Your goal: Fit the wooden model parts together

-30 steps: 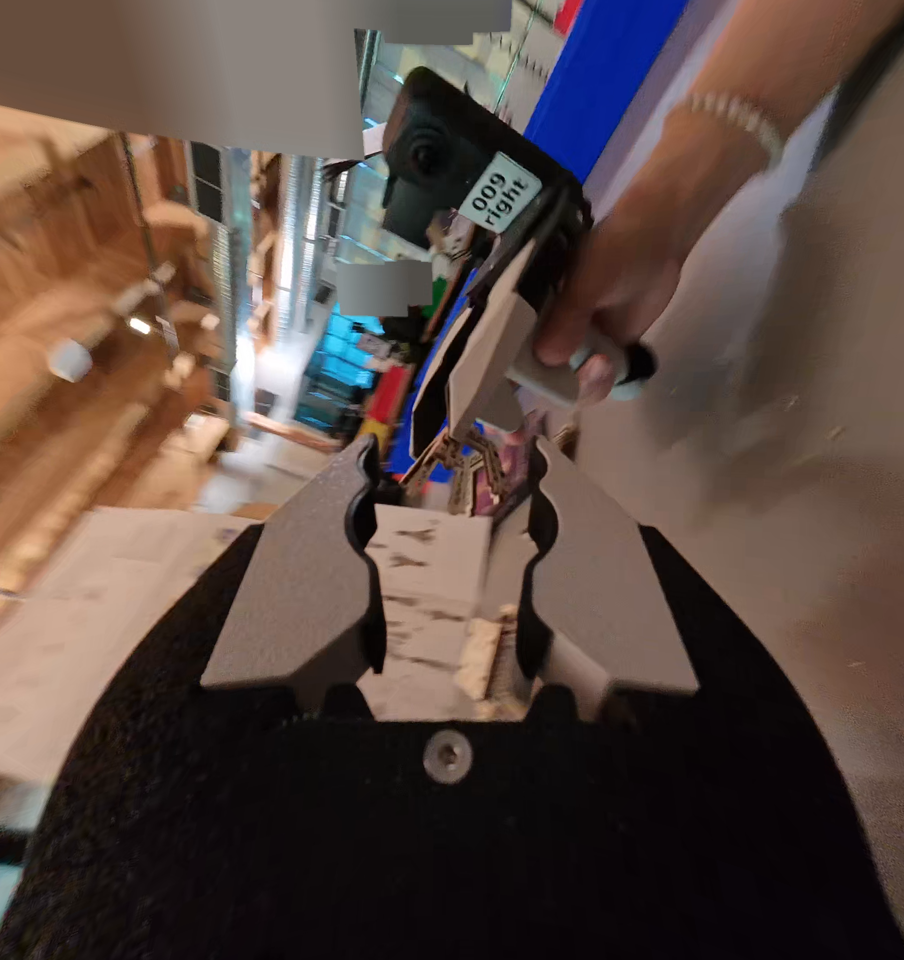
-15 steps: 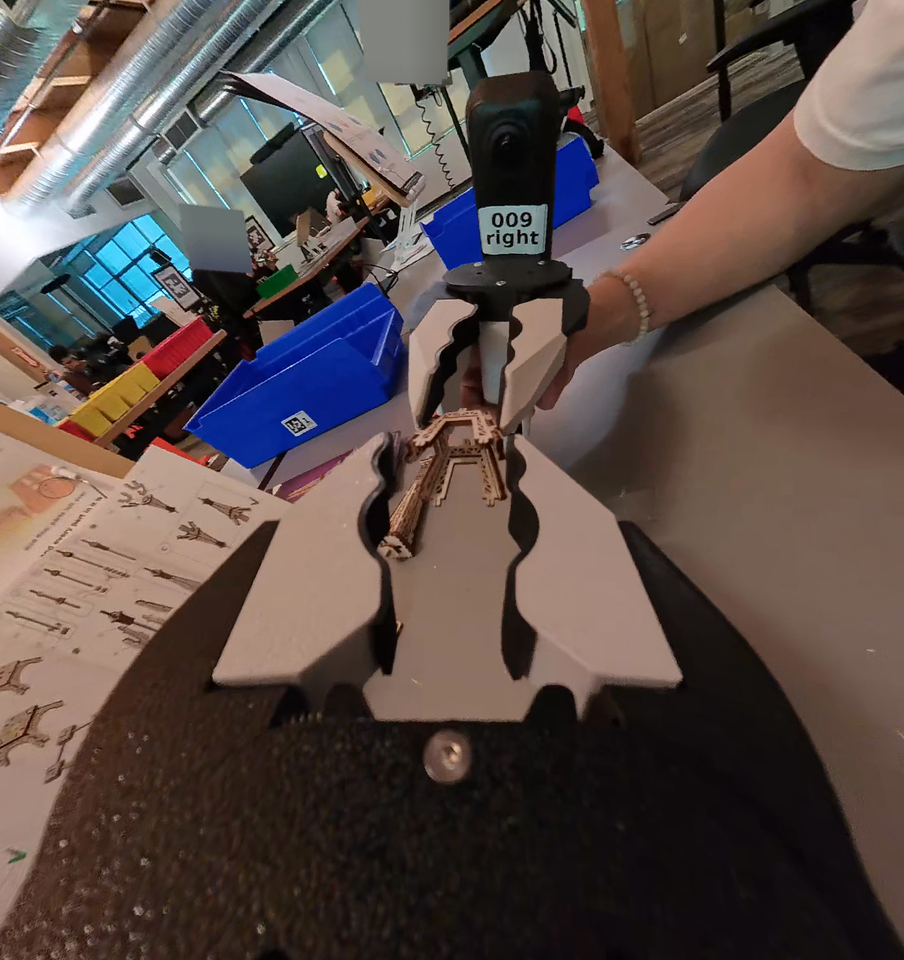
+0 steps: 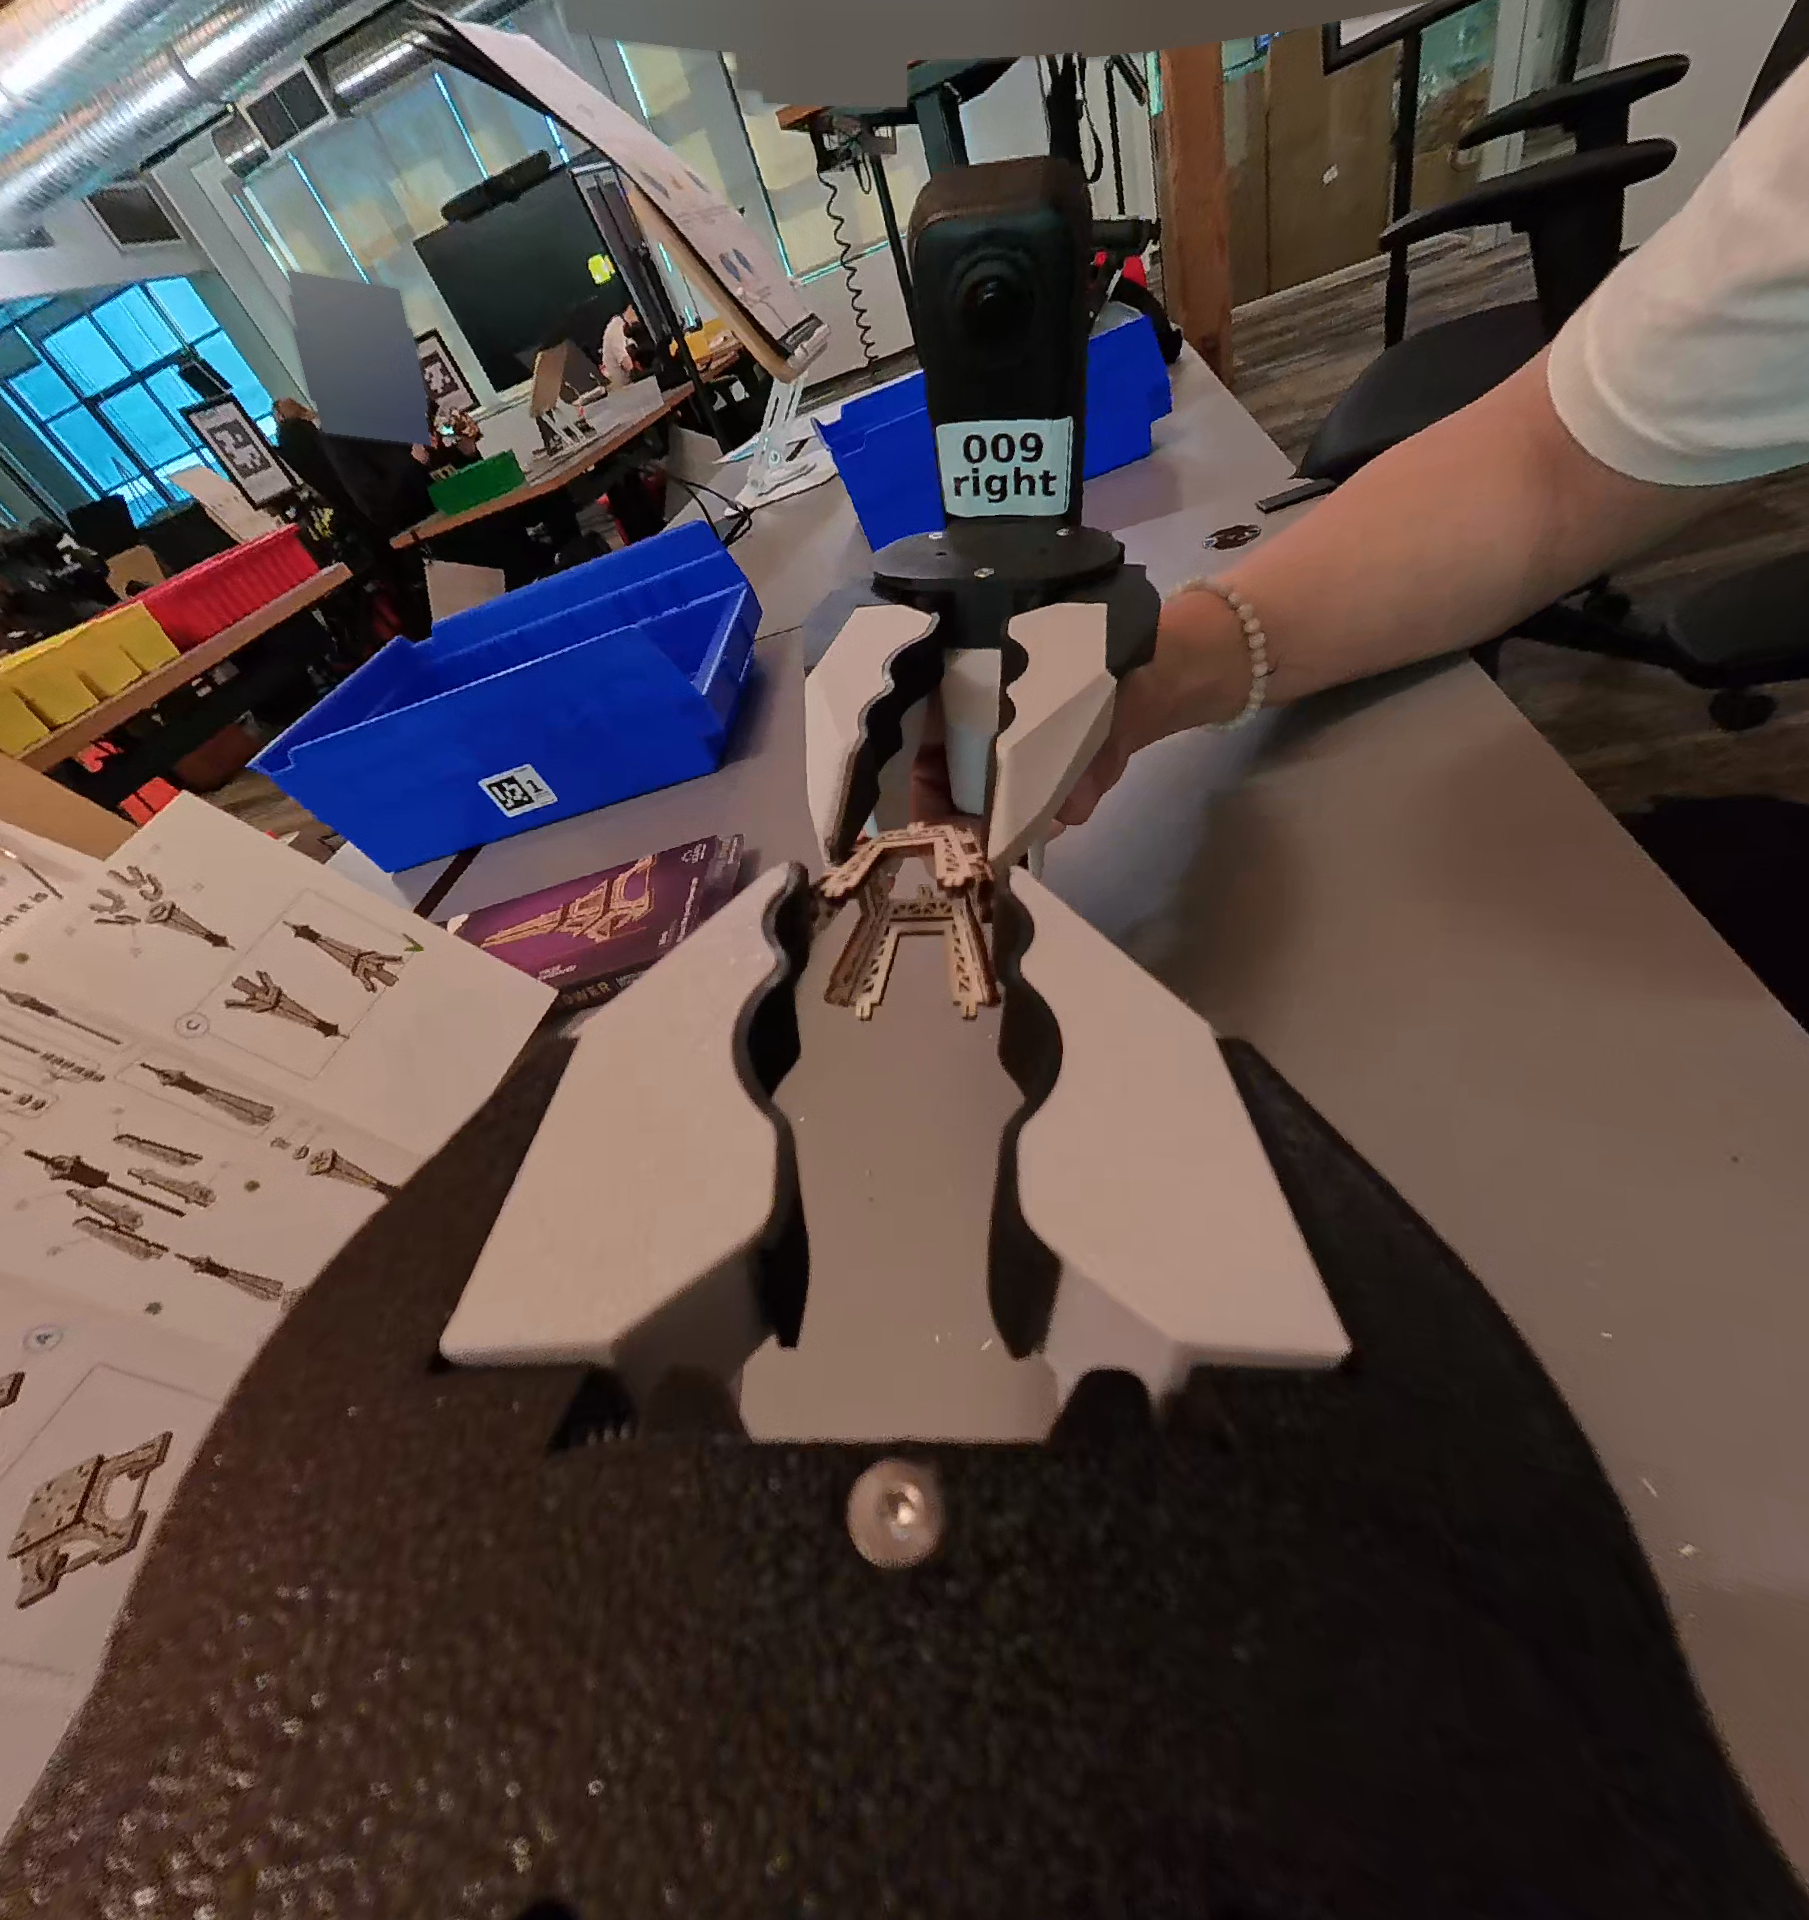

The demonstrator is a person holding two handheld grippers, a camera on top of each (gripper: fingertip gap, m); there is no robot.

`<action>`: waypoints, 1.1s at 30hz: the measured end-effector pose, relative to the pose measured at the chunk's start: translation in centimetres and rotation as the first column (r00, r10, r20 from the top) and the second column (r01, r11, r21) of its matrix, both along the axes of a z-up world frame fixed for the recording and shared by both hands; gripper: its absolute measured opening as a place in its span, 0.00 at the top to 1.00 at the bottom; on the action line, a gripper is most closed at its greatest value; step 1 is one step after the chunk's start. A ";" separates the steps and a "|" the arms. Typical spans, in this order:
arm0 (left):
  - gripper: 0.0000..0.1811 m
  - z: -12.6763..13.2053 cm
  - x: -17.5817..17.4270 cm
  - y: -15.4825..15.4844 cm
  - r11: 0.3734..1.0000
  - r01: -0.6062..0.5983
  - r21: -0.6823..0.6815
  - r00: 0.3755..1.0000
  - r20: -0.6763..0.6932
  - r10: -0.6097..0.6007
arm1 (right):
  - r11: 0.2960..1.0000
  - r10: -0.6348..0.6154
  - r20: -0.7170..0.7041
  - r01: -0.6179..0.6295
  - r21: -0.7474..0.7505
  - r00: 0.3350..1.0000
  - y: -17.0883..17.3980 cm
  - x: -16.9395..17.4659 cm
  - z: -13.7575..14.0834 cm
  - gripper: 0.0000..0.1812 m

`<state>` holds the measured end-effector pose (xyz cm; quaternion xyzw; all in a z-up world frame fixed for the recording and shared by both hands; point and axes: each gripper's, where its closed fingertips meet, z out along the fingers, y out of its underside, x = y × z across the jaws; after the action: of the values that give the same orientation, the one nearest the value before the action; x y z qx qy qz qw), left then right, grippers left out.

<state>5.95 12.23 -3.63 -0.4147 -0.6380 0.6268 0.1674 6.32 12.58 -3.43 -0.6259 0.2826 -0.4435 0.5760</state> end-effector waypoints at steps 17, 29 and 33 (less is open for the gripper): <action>0.82 -0.5 3.1 -1.6 0.989 -0.146 -0.021 0.988 0.044 0.147 | 0.978 -0.208 -0.093 0.203 -0.057 0.974 -3.0 1.7 -2.2 0.85; 0.81 -2.0 2.1 -1.4 0.927 -0.088 -0.365 0.853 0.453 0.260 | 0.910 0.030 -0.264 0.083 0.405 0.964 -2.9 1.6 -2.1 0.86; 0.87 -2.2 1.7 -1.5 0.912 -0.076 -0.403 0.824 0.490 0.285 | 0.897 0.061 -0.261 0.062 0.438 0.964 -2.5 1.6 -1.8 0.85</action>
<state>7.61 10.76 -5.84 -0.5342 -0.5676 0.6056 -0.1602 7.93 10.11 -5.26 -0.5326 0.4511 -0.2790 0.6595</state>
